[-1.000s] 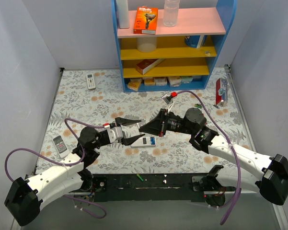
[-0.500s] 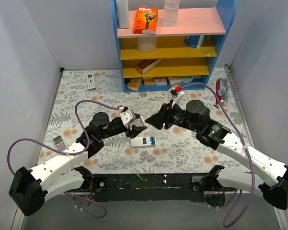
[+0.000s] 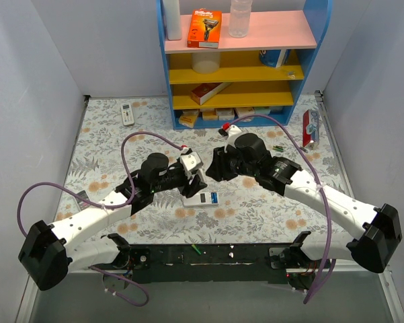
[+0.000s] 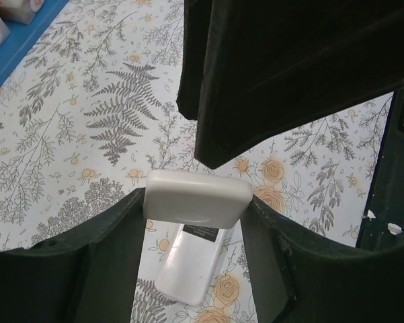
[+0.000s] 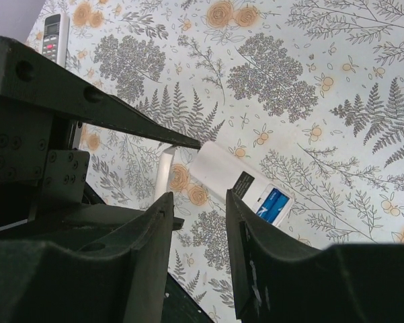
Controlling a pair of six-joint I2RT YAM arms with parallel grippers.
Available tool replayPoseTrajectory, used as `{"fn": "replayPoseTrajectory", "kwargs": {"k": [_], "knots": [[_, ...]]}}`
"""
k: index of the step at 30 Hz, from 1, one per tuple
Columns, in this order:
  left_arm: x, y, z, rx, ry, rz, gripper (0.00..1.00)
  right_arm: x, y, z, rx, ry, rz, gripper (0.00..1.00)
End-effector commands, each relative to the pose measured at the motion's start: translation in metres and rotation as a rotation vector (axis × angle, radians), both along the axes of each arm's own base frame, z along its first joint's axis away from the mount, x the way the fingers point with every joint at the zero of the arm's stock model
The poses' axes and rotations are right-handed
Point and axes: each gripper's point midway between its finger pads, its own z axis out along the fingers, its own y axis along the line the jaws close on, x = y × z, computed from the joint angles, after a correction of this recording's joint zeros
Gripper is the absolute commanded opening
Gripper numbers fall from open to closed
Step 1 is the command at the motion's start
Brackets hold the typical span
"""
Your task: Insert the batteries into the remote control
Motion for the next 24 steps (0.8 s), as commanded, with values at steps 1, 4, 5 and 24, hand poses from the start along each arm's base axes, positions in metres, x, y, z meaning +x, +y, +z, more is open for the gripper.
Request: {"fn": "replayPoseTrajectory", "kwargs": {"k": [1, 4, 5, 24], "knots": [[0.002, -0.001, 0.006, 0.017, 0.008, 0.018, 0.19, 0.002, 0.013, 0.030, 0.048, -0.056, 0.039, 0.44], [0.003, -0.001, 0.003, 0.029, 0.019, 0.026, 0.18, 0.003, 0.016, 0.031, 0.054, -0.054, 0.037, 0.45], [0.003, -0.001, 0.002, 0.031, 0.021, 0.025, 0.18, 0.003, 0.017, 0.031, 0.058, -0.054, 0.038, 0.45], [0.002, -0.005, -0.004, 0.046, 0.045, 0.031, 0.18, -0.002, 0.041, -0.006, 0.024, 0.042, 0.080, 0.33]]}}
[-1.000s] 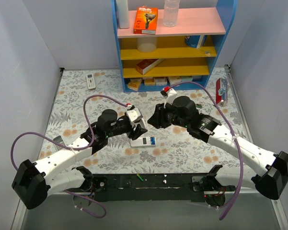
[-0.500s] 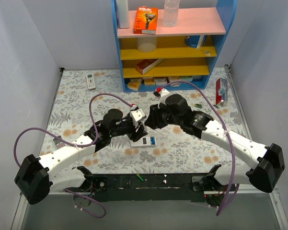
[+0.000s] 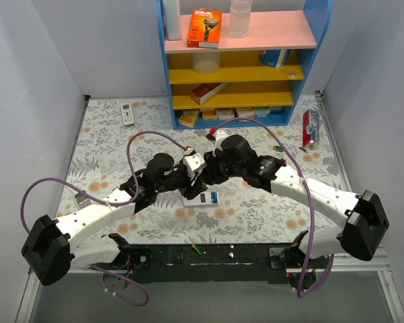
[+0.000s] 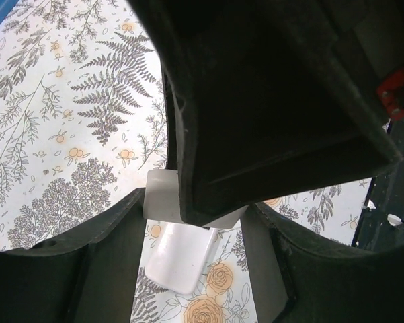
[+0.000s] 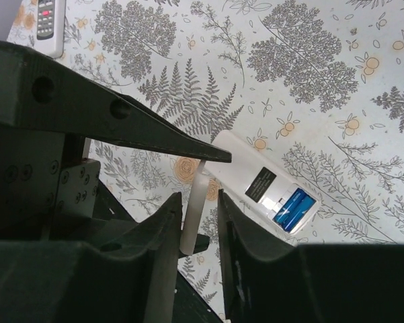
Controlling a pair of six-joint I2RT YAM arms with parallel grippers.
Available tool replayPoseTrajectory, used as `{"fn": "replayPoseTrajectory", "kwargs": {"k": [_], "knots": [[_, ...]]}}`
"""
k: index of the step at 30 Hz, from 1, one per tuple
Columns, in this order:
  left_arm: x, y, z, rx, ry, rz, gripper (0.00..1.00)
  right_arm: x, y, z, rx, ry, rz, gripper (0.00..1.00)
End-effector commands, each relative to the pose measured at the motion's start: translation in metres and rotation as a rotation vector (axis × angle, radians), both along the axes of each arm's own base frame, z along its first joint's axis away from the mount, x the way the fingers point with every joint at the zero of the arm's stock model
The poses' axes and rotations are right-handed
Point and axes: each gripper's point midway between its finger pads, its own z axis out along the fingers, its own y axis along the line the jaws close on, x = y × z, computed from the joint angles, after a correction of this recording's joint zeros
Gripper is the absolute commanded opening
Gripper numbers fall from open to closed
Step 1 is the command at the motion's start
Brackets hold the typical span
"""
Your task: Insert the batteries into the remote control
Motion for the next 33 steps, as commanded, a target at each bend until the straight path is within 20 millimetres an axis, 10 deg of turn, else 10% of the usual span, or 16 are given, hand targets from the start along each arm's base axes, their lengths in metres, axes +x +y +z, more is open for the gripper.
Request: {"fn": "replayPoseTrajectory", "kwargs": {"k": [1, 12, 21, 27, 33], "knots": [[0.005, -0.004, 0.014, -0.014, -0.020, 0.014, 0.18, 0.005, 0.014, 0.023, 0.071, -0.038, 0.006, 0.30], [0.006, 0.000, 0.015, -0.029, -0.046, 0.036, 0.52, 0.001, -0.004, 0.021, 0.169, -0.004, -0.061, 0.01], [0.011, 0.005, 0.019, -0.050, -0.023, 0.102, 0.98, 0.006, -0.045, 0.007, 0.339, 0.062, -0.135, 0.01], [0.022, 0.029, 0.026, -0.171, 0.144, 0.410, 0.98, 0.000, -0.066, -0.010, 0.487, 0.102, -0.168, 0.01], [0.011, 0.062, -0.010, -0.284, 0.350, 0.679, 0.98, -0.006, -0.072, -0.029, 0.576, 0.112, -0.178, 0.01]]}}
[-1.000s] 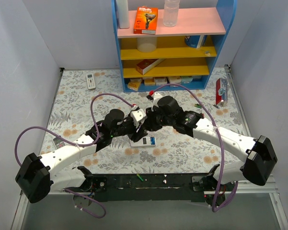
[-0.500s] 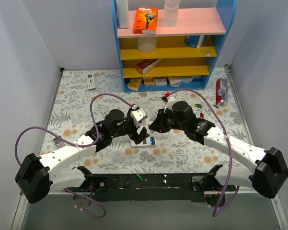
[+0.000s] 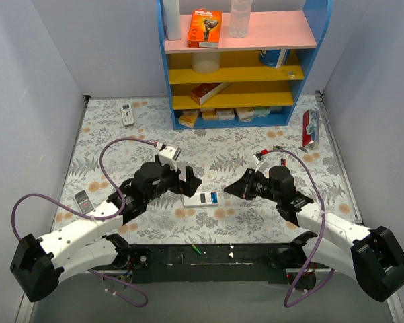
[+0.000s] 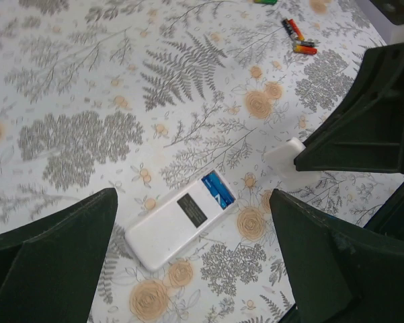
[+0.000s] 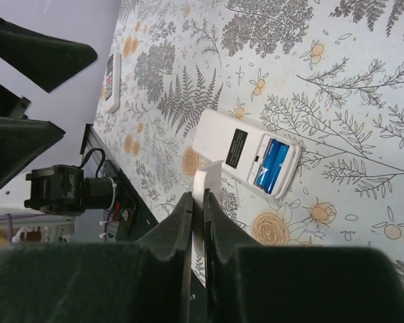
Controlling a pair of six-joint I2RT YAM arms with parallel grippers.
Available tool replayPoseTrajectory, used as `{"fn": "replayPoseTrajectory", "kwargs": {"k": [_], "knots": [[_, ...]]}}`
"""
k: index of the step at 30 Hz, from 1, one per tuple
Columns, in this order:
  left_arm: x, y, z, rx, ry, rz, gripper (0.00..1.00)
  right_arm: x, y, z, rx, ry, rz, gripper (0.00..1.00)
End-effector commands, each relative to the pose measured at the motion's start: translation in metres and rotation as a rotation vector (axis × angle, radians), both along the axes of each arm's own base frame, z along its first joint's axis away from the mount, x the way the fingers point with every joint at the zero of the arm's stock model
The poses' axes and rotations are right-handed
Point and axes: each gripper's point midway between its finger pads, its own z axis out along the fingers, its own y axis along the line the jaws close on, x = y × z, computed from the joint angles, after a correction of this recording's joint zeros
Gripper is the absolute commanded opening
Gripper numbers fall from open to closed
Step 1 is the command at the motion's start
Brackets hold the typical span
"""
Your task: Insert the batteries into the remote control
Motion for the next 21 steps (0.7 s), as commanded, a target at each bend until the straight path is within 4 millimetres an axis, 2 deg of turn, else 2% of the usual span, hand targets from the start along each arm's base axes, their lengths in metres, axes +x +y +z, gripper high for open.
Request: {"fn": "replayPoseTrajectory", "kwargs": {"k": [1, 2, 3, 4, 9, 10, 12, 17, 19, 20, 21], "knots": [[-0.006, 0.031, -0.033, -0.122, 0.188, 0.254, 0.98, 0.001, 0.008, 0.026, 0.181, -0.075, 0.012, 0.01], [-0.006, 0.035, -0.039, -0.125, 0.200, 0.286, 0.98, 0.000, 0.008, 0.024, 0.193, -0.070, 0.008, 0.01], [-0.008, 0.037, -0.045, -0.128, 0.218, 0.299, 0.98, 0.001, 0.009, 0.032, 0.236, -0.098, 0.006, 0.01], [-0.010, 0.039, -0.054, -0.132, 0.246, 0.319, 0.98, -0.003, 0.008, 0.020, 0.242, -0.052, -0.001, 0.01], [-0.006, 0.044, -0.074, -0.111, 0.296, 0.390, 0.98, -0.004, 0.009, 0.014, 0.285, -0.017, -0.013, 0.01], [-0.006, 0.045, -0.077, -0.101, 0.306, 0.402, 0.95, -0.003, 0.009, 0.013, 0.292, -0.018, -0.020, 0.01], [-0.005, 0.046, -0.086, -0.085, 0.339, 0.424, 0.92, -0.001, 0.007, 0.005, 0.286, 0.006, -0.045, 0.01], [-0.008, 0.039, -0.104, -0.056, 0.415, 0.431, 0.85, -0.001, 0.015, 0.003, 0.304, 0.015, -0.039, 0.01], [-0.010, 0.037, -0.110, -0.035, 0.446, 0.420, 0.84, 0.001, 0.017, -0.006, 0.292, 0.038, -0.050, 0.01], [-0.011, 0.035, -0.112, -0.028, 0.457, 0.418, 0.83, 0.001, 0.020, 0.000, 0.313, 0.019, -0.043, 0.01], [-0.011, 0.033, -0.116, -0.015, 0.470, 0.415, 0.83, 0.001, 0.021, -0.006, 0.310, 0.036, -0.042, 0.01]]}}
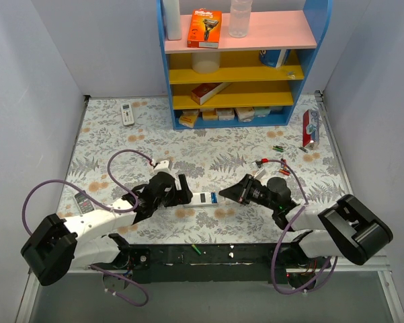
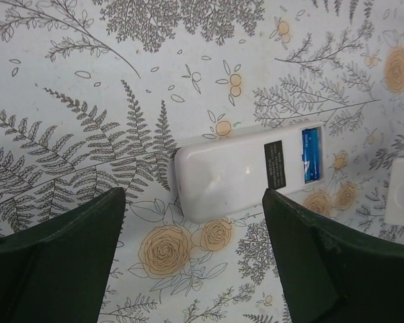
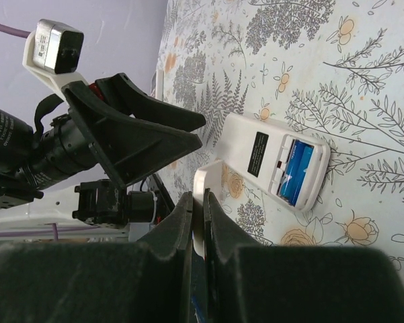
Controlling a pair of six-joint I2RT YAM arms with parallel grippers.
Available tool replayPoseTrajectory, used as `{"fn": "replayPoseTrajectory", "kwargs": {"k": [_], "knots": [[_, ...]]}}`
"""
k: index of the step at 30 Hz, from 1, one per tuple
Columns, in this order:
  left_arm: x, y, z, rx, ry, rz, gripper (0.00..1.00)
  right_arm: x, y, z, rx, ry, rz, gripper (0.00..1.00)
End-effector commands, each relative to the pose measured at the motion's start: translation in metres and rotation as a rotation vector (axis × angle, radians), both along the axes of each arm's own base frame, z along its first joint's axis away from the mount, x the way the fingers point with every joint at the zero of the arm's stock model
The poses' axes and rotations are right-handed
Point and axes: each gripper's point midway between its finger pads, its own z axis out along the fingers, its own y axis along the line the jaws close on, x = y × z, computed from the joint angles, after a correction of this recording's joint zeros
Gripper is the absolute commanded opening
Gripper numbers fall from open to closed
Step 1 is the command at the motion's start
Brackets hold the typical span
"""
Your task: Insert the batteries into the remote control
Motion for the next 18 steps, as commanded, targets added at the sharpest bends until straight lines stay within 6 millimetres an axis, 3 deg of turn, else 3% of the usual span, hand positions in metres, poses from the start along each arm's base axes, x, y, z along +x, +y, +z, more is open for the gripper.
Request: {"fn": "replayPoseTrajectory", "kwargs": {"k": [1, 18], "knots": [[0.004, -0.010, 0.003, -0.010, 0.040, 0.005, 0.82, 0.006, 0.009, 0.020, 0.091, -0.057, -0.010, 0.01], [-0.003, -0.013, -0.018, 0.027, 0.111, -0.027, 0.65, 0.017, 0.015, -0.012, 0.054, 0.032, -0.066, 0.01]]}}
